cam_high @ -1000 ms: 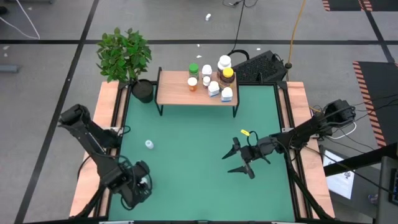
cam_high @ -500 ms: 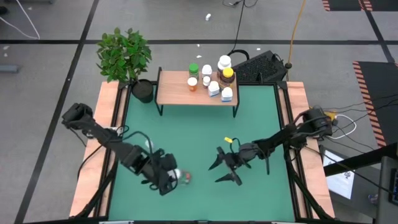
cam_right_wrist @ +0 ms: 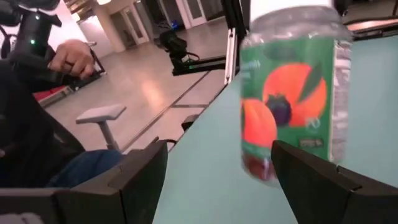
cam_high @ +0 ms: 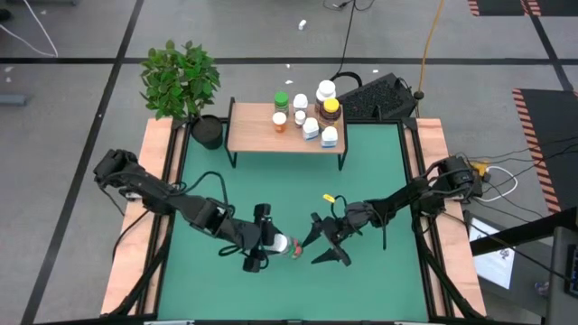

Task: Pick and place medicine bottles onto shelf by color
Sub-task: Put the green pill bottle on the shelf

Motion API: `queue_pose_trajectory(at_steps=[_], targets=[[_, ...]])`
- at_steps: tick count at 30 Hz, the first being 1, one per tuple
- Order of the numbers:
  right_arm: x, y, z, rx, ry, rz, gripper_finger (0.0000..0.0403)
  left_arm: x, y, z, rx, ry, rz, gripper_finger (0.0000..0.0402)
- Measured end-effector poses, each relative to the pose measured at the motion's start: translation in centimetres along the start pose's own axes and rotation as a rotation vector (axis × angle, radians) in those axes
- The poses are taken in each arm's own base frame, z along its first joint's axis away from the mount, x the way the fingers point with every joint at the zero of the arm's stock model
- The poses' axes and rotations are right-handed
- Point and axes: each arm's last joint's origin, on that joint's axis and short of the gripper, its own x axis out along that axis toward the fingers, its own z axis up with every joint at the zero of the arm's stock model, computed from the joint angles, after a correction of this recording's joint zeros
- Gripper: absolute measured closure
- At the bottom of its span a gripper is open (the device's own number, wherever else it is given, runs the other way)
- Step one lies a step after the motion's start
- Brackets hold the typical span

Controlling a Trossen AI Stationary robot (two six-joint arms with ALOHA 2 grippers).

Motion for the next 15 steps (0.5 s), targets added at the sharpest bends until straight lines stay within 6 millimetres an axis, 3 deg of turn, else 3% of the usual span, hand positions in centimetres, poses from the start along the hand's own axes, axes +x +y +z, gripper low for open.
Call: queue_pose_trajectory(at_steps=[7, 15], targets=[[-0.2, -0.6, 0.3, -0.019, -0.030, -0.058, 0.0115, 2.2, -0.1, 0.1, 0.063, -0.032, -0.042, 0.0173], [-0.1, -0.5, 0.2, -0.051, -0.027, -0.080, 0.0059, 4.7, -0.6, -0.6, 0.094, -0.010, -0.083, 0.0164]])
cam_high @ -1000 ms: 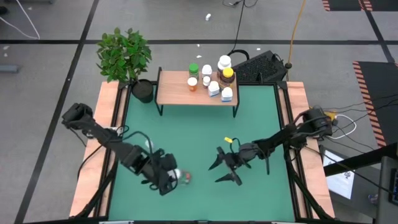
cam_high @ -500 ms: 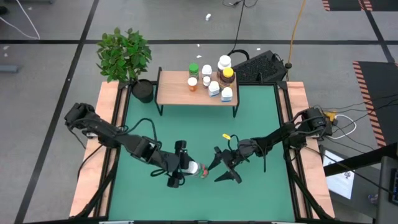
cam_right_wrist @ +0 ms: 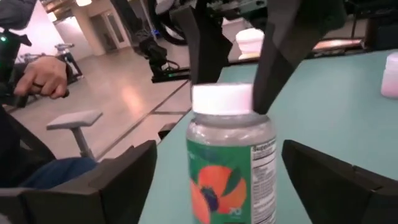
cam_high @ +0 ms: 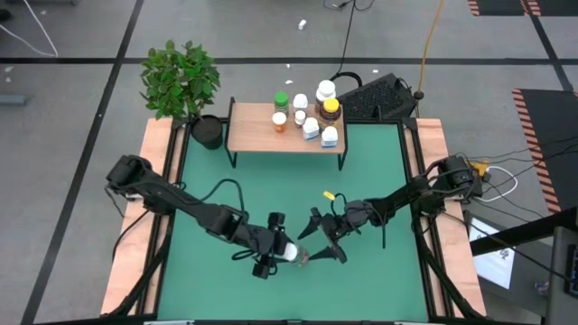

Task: Pick and place medicine bottles onto shelf by color
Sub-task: Put the green pill bottle on the shelf

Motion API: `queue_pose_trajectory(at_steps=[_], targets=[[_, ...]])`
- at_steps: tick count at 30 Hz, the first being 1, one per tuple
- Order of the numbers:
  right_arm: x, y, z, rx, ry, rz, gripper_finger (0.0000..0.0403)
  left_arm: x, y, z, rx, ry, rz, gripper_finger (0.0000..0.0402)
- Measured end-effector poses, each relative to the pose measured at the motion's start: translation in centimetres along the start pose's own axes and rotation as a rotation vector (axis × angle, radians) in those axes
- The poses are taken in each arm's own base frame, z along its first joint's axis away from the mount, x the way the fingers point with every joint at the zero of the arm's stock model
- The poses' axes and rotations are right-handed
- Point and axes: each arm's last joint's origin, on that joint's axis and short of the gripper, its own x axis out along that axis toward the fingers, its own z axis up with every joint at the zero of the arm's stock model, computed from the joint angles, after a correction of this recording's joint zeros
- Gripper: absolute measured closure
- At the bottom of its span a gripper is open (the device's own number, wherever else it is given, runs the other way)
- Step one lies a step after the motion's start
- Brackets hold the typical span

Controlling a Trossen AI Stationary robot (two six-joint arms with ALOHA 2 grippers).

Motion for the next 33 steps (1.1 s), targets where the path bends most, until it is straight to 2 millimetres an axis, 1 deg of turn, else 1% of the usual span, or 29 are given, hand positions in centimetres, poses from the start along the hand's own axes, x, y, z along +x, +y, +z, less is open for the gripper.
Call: queue_pose_trajectory(at_steps=[3, 7, 10, 13, 16, 20, 25, 27, 30, 33], targets=[[0.1, 0.3, -0.3, -0.004, 0.013, 0.001, 0.0038, 0.2, 0.0, 0.0, 0.018, -0.008, -0.002, 0.0172], [0.4, 0.3, -0.9, 0.001, 0.019, -0.064, 0.0018, 0.2, 0.2, 0.4, 0.032, -0.044, -0.002, 0.0170], [0.8, 0.0, -1.4, 0.051, 0.035, -0.062, 0.0015, 0.2, 0.3, 0.7, 0.063, -0.073, 0.001, 0.0162], [1.4, 0.0, -1.8, 0.077, 0.074, 0.011, 0.0020, 0.2, 0.4, 0.8, 0.087, -0.090, 0.004, 0.0161], [2.1, 0.0, -2.0, 0.076, 0.091, 0.057, 0.0029, 0.2, 0.8, 0.8, 0.083, -0.085, 0.002, 0.0167], [2.7, -0.1, -2.4, 0.063, 0.102, 0.057, 0.0052, 0.3, 1.2, 0.8, 0.075, -0.083, 0.007, 0.0169], [2.7, -0.3, -2.6, 0.047, 0.114, 0.039, 0.0111, 0.3, 1.4, 0.8, 0.059, -0.085, 0.029, 0.0149], [2.7, -0.3, -2.6, 0.014, 0.110, 0.025, 0.0133, 0.3, 1.5, 0.8, 0.020, -0.081, 0.042, 0.0141], [2.7, -0.1, -2.7, -0.038, 0.104, -0.003, 0.0135, 0.3, 1.5, 0.6, -0.061, -0.060, 0.045, 0.0131], [2.3, 0.1, -3.3, -0.091, 0.095, -0.097, 0.0135, 0.3, 1.6, 0.2, -0.168, -0.018, 0.059, 0.0122]])
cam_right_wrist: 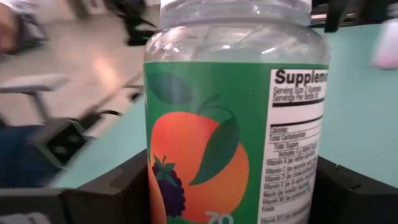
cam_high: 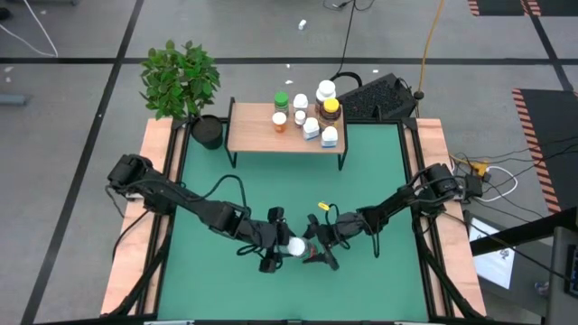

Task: Pick and place medicine bottles onto shelf by color
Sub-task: Put the green pill bottle on the shelf

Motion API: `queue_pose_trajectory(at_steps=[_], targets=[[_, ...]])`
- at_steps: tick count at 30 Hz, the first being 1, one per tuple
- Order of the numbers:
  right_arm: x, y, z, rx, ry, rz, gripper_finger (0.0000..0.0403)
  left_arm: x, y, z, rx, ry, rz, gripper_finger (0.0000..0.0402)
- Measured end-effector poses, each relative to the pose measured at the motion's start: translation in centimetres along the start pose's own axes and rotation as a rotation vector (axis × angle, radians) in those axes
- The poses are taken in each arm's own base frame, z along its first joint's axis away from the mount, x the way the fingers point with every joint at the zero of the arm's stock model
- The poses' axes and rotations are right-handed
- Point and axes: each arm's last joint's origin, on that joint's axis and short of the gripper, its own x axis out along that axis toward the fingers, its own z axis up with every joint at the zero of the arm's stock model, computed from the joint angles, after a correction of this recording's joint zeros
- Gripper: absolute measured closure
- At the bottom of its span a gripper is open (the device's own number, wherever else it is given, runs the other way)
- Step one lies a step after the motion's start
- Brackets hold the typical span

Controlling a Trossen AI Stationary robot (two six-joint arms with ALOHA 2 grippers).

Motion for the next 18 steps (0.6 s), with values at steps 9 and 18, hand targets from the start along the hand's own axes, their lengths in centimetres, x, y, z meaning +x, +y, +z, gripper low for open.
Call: queue_pose_trajectory(at_steps=[9, 18], targets=[[-0.6, 0.4, -0.6, -0.145, -0.030, -0.292, 0.0130, 0.0, 0.6, 0.3, -0.163, -0.063, 0.158, 0.0088], [-0.6, 1.6, 0.2, -0.214, -0.128, -0.395, 0.0127, -0.1, 0.3, 1.2, -0.177, -0.165, 0.171, 0.0122]])
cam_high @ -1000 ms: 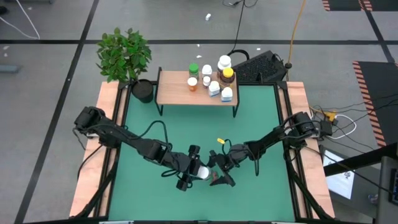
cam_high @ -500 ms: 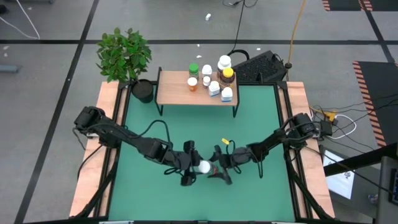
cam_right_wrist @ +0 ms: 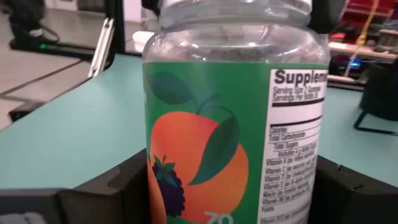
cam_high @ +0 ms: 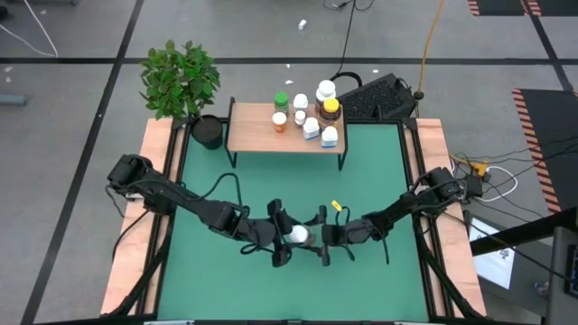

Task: Pick and place medicine bottles onto shelf by color
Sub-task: Put the green pill bottle on the shelf

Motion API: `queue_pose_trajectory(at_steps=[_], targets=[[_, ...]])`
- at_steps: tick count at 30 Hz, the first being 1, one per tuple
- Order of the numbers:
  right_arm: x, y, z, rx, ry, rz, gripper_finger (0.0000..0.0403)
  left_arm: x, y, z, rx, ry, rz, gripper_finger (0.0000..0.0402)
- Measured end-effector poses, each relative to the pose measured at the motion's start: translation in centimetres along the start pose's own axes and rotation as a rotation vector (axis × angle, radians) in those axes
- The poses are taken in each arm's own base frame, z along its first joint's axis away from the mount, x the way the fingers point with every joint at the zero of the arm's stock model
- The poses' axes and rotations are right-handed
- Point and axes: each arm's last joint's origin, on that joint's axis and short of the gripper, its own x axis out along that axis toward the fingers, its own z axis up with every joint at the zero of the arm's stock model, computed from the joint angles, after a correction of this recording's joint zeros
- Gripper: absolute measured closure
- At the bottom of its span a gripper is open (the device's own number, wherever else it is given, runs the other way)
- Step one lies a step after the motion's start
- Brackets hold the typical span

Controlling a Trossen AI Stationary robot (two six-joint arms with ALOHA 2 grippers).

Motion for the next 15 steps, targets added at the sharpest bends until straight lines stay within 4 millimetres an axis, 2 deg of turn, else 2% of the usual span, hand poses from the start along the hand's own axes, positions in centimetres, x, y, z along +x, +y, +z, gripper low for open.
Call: queue_pose_trajectory(at_steps=[5, 11, 15], targets=[[-0.04, -0.01, 0.20, 0.022, -0.018, -0.032, 0.0125, -0.30, -0.60, -0.04, 0.047, -0.031, 0.042, 0.0171], [0.05, -0.25, 0.21, 0.039, -0.020, -0.037, 0.0119, -0.34, -0.62, -0.08, 0.037, -0.037, 0.068, 0.0172], [0.09, -0.46, -0.03, 0.020, 0.005, -0.060, 0.0089, -0.17, 0.10, -0.08, -0.005, -0.020, 0.100, 0.0172]])
